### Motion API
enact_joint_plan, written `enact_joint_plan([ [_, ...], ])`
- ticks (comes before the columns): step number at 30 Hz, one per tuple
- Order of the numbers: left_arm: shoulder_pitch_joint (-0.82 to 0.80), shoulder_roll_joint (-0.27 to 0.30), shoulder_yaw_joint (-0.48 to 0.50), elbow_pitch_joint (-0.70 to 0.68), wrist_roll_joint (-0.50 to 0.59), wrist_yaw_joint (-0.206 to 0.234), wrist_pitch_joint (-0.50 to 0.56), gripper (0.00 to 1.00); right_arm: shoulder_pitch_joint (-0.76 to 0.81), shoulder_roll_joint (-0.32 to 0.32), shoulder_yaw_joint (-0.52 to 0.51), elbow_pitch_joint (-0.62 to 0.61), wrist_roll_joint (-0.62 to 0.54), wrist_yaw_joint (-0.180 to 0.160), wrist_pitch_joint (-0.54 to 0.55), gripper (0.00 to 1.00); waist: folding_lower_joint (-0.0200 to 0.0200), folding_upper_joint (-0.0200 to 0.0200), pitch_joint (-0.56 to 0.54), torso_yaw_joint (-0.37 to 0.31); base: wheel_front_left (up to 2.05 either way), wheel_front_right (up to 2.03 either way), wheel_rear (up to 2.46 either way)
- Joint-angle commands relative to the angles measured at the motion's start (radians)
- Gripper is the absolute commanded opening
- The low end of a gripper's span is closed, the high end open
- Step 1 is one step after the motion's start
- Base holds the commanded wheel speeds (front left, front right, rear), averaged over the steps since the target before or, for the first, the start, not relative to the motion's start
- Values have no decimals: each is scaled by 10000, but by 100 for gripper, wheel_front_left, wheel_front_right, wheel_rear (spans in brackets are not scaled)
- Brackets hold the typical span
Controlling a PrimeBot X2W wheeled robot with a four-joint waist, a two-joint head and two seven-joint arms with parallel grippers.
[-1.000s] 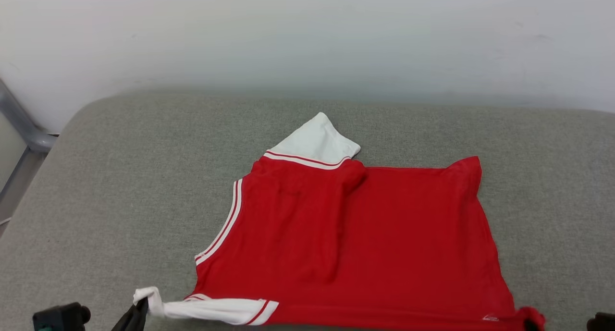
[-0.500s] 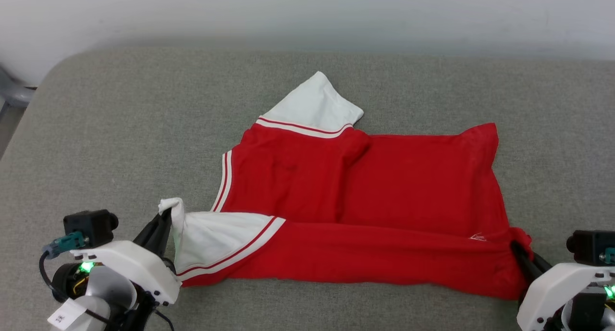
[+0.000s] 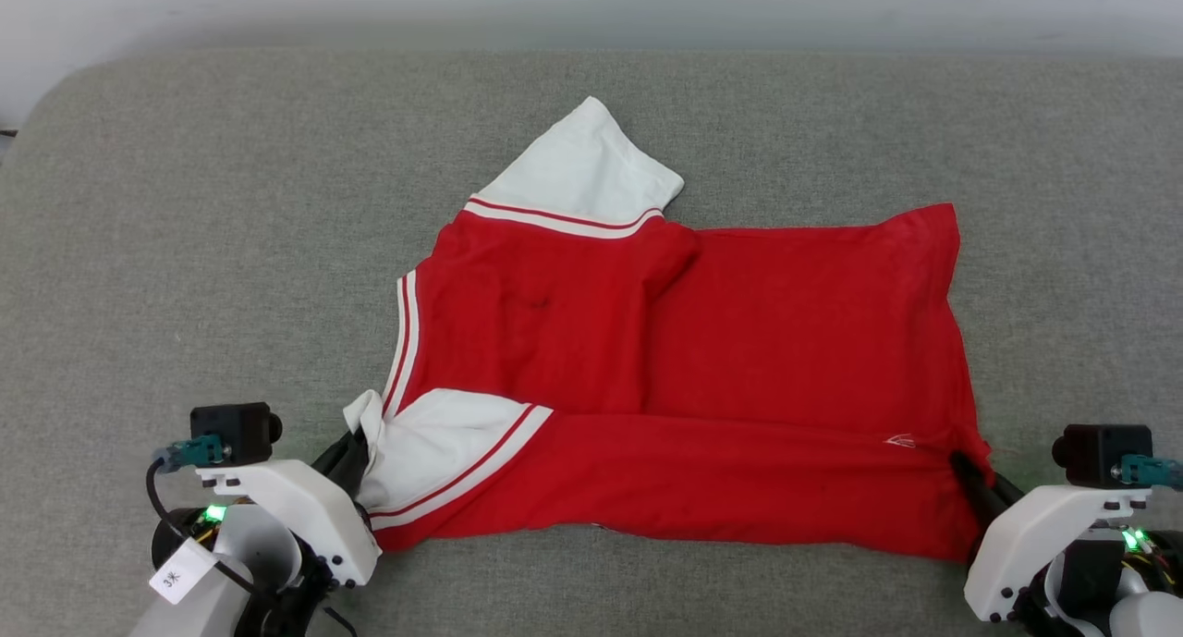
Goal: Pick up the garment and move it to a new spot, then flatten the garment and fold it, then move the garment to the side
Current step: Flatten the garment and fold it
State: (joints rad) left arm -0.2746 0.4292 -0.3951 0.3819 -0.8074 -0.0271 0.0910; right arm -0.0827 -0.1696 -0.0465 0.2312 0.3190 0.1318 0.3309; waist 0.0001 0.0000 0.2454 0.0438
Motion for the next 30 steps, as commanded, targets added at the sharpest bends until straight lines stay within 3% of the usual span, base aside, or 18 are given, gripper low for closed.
enact_joint_plan([
  [1, -29, -116, -101, 125, -92, -85, 92, 0, 31, -38, 125, 327, -6, -22, -55, 0, -1, 0, -99, -32, 0, 0, 0],
  [2, -36, -155, -122, 212, -124, -95, 136, 0, -20, -64, 190, 402, -11, -21, -161, 0, -1, 0, -158, -37, 0, 0, 0],
  [3, -31, -147, -158, 324, -116, -46, 219, 14, -79, -50, 241, 449, 56, -21, -266, 45, -1, 0, -237, -44, 0, 0, 0],
  [4, -31, -130, -198, 413, -76, 13, 297, 60, -103, -77, 274, 505, 49, -21, -393, 95, -1, 0, -311, -49, 0, 0, 0],
  [5, -32, -138, -157, 502, -89, 108, 297, 100, -131, -91, 317, 600, 101, -21, -426, 100, -1, 0, -398, -54, 0, 0, 0],
  [14, 8, 159, 258, 669, 207, 972, -290, 100, -347, 51, 77, 139, -224, -18, -3175, 100, -1, 0, -1286, -38, 0, 0, 0],
  [19, 188, 660, 368, 480, 311, 1247, -90, 100, -26, 253, -130, -323, -662, -18, -3850, 100, -1, 0, -1717, -121, 0, 0, 0],
  [23, 250, 1138, 426, -176, -31, 1135, 741, 100, 378, 471, -442, -862, -866, -18, -3821, 100, -1, 0, -1926, -167, 0, 0, 0],
  [25, 438, 1437, 235, -654, -313, 890, 1697, 100, 562, 598, -539, -1120, -935, -18, -3738, 100, -1, 0, -1991, -194, 0, 0, 0],
  [30, 677, 1990, 315, -2005, -1061, 1074, 3420, 100, 912, 808, -725, -1544, -986, -18, -3456, 100, -1, 0, -1985, -290, 0, 0, 0],
])
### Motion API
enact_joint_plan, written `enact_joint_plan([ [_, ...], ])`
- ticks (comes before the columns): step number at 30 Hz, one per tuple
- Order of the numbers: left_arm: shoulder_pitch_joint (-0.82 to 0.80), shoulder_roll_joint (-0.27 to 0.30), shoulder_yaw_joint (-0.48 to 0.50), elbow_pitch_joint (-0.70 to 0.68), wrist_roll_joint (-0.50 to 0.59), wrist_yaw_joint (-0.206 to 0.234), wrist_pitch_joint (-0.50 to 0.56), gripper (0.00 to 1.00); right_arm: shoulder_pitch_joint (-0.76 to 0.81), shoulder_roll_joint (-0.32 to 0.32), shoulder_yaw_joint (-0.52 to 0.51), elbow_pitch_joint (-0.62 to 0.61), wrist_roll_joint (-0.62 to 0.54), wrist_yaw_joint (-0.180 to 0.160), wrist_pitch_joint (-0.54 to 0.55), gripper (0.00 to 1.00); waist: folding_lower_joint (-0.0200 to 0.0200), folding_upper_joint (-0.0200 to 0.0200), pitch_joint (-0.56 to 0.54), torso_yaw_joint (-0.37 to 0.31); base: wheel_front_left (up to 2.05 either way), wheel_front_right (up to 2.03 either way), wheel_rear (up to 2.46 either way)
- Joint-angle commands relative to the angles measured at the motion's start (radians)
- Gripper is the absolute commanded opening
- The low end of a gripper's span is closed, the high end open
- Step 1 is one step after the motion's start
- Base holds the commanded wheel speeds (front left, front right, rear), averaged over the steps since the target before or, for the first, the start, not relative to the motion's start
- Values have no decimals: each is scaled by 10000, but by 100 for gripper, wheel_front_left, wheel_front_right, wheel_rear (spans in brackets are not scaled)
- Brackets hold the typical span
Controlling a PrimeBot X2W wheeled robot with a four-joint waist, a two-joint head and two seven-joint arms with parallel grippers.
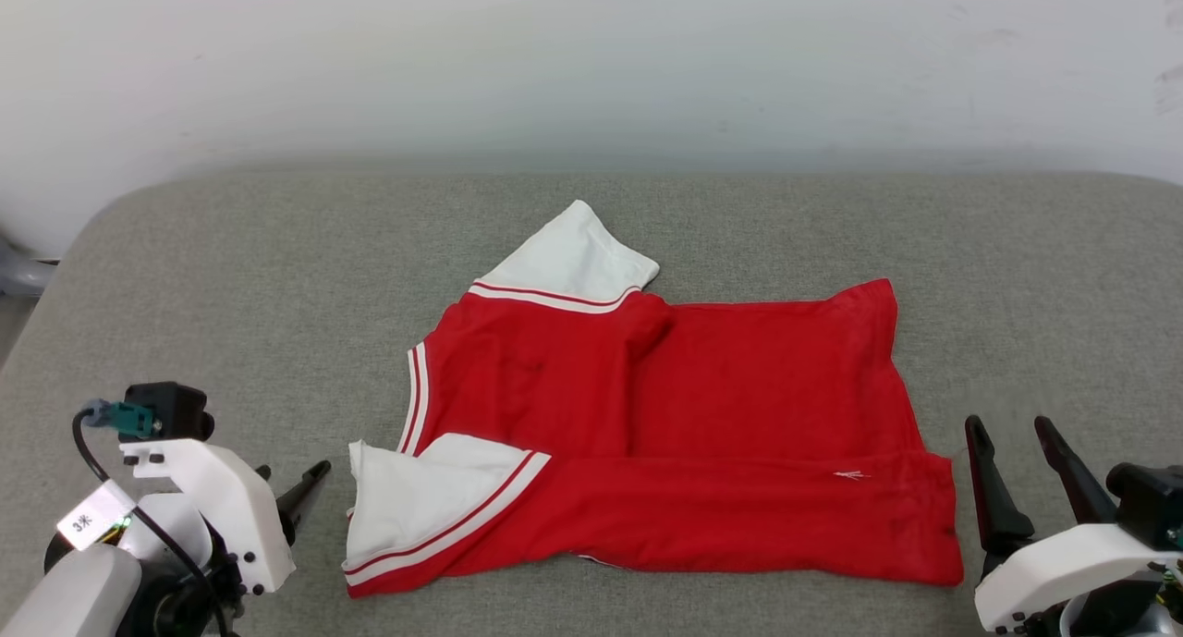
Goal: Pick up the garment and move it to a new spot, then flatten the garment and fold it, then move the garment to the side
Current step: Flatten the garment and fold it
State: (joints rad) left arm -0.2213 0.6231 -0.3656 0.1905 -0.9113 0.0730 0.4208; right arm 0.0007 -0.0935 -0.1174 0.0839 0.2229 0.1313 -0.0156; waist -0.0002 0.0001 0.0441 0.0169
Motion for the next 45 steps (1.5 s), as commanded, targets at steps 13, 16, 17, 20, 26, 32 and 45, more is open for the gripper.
enact_joint_plan([
  [13, 351, -171, -376, -1022, -883, 931, 2124, 100, -166, 291, -13, -409, 32, -12, 403, 100, 2, -1, 822, -353, 0, 0, 0],
  [16, 190, -283, -565, -634, -725, 1018, 2103, 100, -267, 315, 22, -414, 76, -12, 472, 100, 2, -1, 1027, -408, 0, 0, 0],
  [17, 139, -319, -639, -470, -668, 1031, 2101, 100, -267, 318, 17, -399, 97, -12, 511, 100, 2, -1, 1077, -424, 0, 0, 0],
  [20, 127, -569, -874, -11, -680, 917, 2229, 100, -316, 321, -37, -375, 119, -12, 557, 100, 2, -1, 1177, -467, 0, 0, 0],
  [26, 78, -946, -1156, 318, -949, 567, 2472, 0, -423, 247, -339, -318, 245, -12, 772, 100, 2, -1, 1313, -447, 0, 0, 0],
  [32, -239, -883, -955, 194, -831, 207, 1924, 0, -549, 36, -694, -277, 605, -12, 1182, 100, 2, -1, 1224, -353, 0, 0, 0],
  [45, -33, -121, -596, -1426, -472, 508, 1624, 0, -313, -927, -48, -384, 1371, -11, 5869, 100, 2, -1, 1128, -113, 0, 0, 0],
])
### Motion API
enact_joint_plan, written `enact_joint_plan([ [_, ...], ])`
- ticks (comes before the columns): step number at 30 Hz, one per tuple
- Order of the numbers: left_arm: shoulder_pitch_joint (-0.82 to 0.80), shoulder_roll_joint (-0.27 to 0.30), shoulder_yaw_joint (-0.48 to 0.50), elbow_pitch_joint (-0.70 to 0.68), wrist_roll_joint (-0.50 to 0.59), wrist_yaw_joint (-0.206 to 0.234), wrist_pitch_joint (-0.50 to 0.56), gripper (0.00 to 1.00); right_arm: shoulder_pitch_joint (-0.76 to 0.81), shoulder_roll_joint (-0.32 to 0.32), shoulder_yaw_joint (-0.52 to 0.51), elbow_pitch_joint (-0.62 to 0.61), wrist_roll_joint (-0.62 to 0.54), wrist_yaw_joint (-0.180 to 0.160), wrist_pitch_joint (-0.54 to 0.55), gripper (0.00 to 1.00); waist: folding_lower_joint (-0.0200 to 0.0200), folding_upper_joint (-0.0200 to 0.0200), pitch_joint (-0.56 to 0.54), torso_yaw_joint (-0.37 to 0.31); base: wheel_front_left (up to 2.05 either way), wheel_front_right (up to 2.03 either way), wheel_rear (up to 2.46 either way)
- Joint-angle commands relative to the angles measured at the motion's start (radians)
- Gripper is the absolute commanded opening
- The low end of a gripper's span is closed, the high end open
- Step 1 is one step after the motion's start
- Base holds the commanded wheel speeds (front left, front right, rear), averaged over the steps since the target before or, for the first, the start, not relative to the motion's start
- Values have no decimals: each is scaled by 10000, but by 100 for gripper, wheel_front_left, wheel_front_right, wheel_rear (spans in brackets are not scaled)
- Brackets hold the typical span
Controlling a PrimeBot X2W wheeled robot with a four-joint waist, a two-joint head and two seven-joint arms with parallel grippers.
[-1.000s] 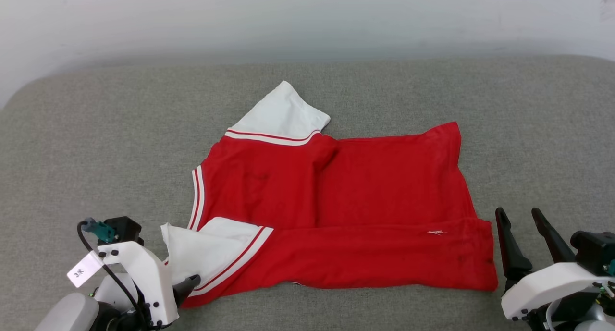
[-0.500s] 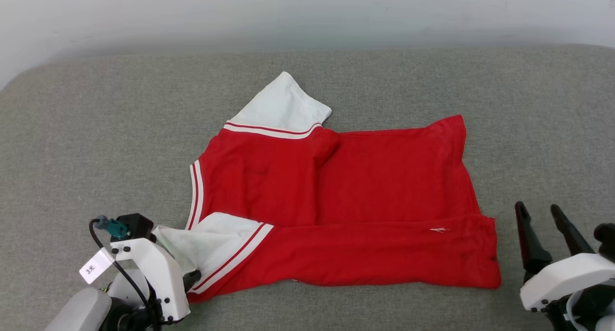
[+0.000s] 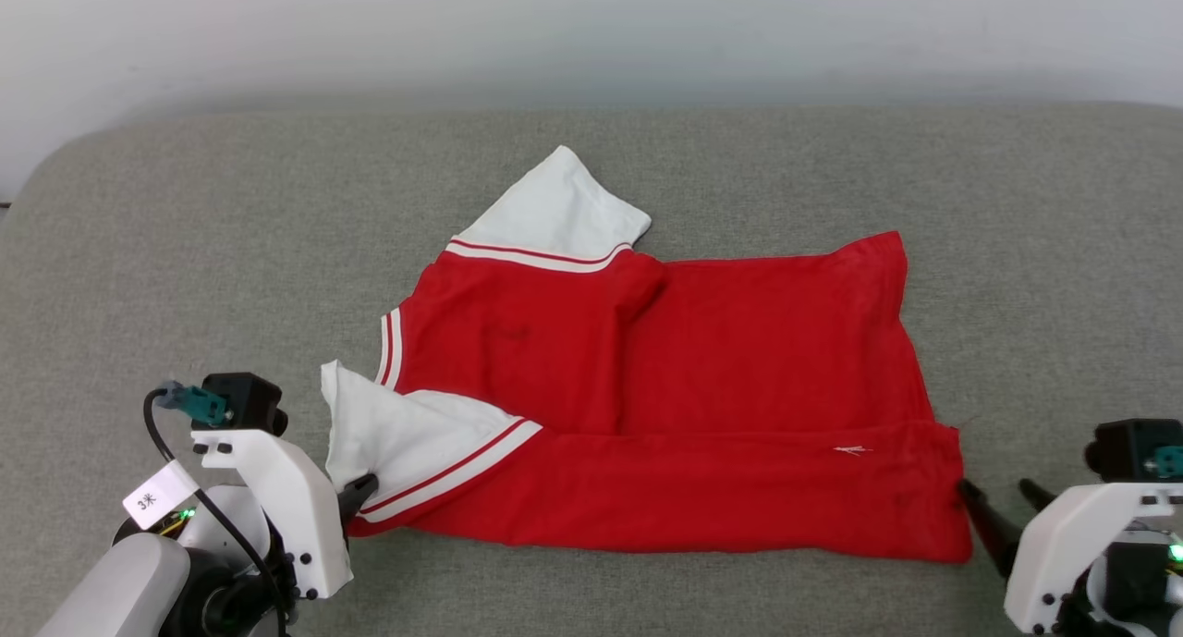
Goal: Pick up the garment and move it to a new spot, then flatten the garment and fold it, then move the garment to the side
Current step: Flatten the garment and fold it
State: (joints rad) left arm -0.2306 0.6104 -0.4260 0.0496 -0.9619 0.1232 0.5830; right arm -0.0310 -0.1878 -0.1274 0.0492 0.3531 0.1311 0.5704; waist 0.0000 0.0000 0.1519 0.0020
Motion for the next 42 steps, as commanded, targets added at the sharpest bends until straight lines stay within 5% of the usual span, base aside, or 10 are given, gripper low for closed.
enact_joint_plan([
  [1, 61, 12, 12, -117, 10, 29, 20, 0, -24, 20, 152, -32, 53, -9, 132, 100, 0, 0, 105, 61, 0, 0, 0],
  [12, 54, -37, 16, -428, 2, 159, -27, 0, -579, -3, 1383, 1280, 476, -9, 1141, 100, 0, 0, 736, 147, 0, 0, 0],
  [13, 44, -48, 9, -423, 9, 168, -40, 0, -564, 2, 1514, 1433, 530, -9, 1245, 49, 0, 0, 761, 156, 0, 0, 0],
  [14, 34, -58, 5, -414, 12, 172, -51, 0, -557, 47, 1623, 1561, 610, -7, 1288, 15, 0, 0, 781, 165, 0, 0, 0],
  [15, 26, -63, 2, -407, 21, 178, -61, 0, -568, 56, 1713, 1660, 679, -6, 1349, 0, 0, 0, 798, 173, 0, 0, 0],
  [28, 982, 199, -36, -588, 93, 158, -489, 0, -399, -562, 1850, 1309, 899, -10, 904, 0, 0, 0, -397, 25, 0, 0, 0],
  [42, 3133, 876, 174, -1646, -304, 977, -272, 0, 1126, -627, 1913, 511, 1367, -10, 1360, 0, 0, 0, -1660, 19, 0, 0, 0],
])
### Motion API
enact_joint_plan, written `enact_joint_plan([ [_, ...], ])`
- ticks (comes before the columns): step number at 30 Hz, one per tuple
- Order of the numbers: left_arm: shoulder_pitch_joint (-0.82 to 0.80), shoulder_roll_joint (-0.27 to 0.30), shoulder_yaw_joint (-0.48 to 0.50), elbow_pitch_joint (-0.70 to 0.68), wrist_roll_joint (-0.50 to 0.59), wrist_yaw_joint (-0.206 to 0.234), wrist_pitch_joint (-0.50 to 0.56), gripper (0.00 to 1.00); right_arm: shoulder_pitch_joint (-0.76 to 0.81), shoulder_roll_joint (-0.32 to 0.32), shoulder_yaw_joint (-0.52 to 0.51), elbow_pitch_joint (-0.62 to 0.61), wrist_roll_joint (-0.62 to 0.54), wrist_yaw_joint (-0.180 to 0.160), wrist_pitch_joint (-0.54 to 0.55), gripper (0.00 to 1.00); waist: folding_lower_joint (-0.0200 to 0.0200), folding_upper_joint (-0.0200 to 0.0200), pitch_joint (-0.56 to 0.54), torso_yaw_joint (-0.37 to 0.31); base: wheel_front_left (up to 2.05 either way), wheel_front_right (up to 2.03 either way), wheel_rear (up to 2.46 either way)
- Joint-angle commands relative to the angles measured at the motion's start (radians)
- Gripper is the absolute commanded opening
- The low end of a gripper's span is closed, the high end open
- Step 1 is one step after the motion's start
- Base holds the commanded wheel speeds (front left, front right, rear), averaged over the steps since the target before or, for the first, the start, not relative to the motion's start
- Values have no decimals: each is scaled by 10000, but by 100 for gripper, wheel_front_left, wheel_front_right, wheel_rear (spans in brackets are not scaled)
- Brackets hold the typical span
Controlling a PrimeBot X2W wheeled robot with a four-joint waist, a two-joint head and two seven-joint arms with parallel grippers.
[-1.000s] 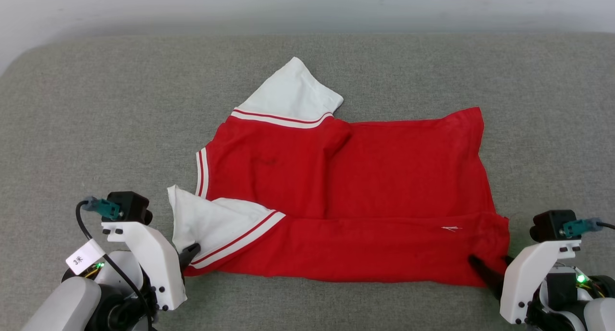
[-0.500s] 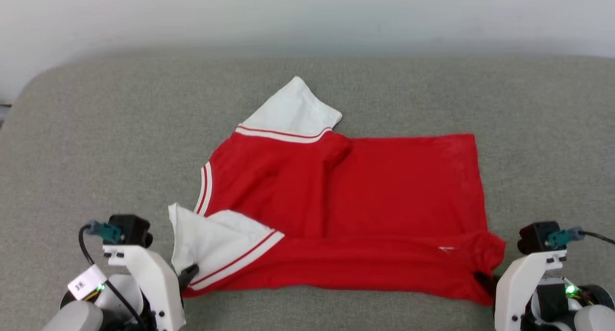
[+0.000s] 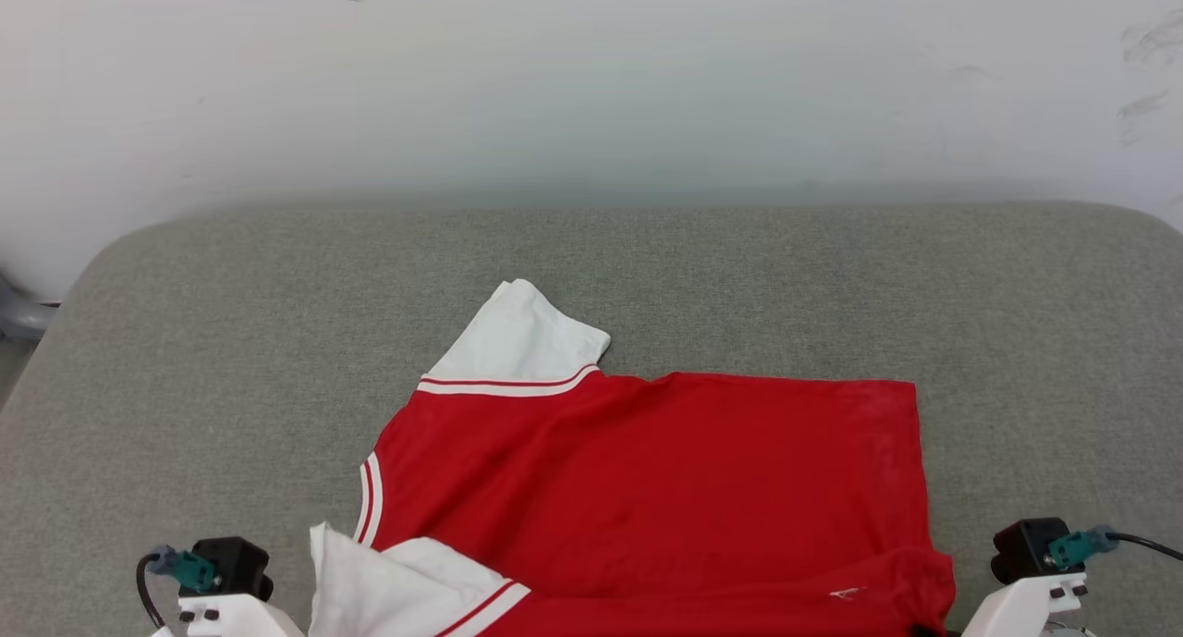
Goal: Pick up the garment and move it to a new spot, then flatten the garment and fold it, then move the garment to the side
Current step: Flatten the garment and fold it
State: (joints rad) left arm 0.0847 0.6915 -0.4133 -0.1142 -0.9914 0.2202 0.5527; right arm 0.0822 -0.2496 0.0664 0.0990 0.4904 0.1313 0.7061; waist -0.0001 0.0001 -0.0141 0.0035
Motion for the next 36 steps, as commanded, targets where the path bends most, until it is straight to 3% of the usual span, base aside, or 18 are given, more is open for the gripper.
enact_joint_plan([
  [1, 85, 53, 53, -37, -45, 20, -25, 0, 70, -15, -56, -67, -10, -12, 27, 0, 1, -1, -4, 9, 0, 0, 0],
  [6, 91, -431, -38, 371, -193, -231, -380, 0, 374, 202, -204, -13, -46, -12, -93, 0, 1, -1, 62, 32, 0, 0, 0],
  [7, -53, -517, -4, 534, -147, -274, -533, 0, 385, 276, -258, 38, -69, -12, -192, 6, 1, -1, 82, 32, 0, 0, 0],
  [8, -168, -624, -30, 705, -139, -333, -615, 0, 383, 314, -323, 88, -155, -12, -329, 45, 1, -1, 102, 38, 0, 0, 0],
  [9, -232, -731, -91, 884, -134, -386, -651, 5, 384, 382, -377, 129, -192, -12, -473, 100, 1, -1, 120, 42, 0, 0, 0],
  [12, -418, -1028, -161, 1368, -272, -549, -696, 100, 384, 543, -375, 185, -311, -11, -966, 100, 1, -1, 169, 5, 0, 0, 0],
  [18, -739, -1066, -105, 1936, 27, -699, -1154, 100, 395, 883, -647, 131, -688, -11, -2515, 100, 1, -1, 221, -64, 0, 0, 0],
  [27, -1289, -766, -60, 1501, 1226, -426, -2211, 100, 124, 1420, -1263, -601, -1917, -11, -5491, 100, 1, -1, 200, -86, 0, 0, 0],
  [36, -2925, -1343, 94, 1771, 2264, -759, -4097, 100, -771, 1617, -1631, -1797, -2703, -11, -6637, 100, 1, -1, 1247, -201, 0, 0, 0],
])
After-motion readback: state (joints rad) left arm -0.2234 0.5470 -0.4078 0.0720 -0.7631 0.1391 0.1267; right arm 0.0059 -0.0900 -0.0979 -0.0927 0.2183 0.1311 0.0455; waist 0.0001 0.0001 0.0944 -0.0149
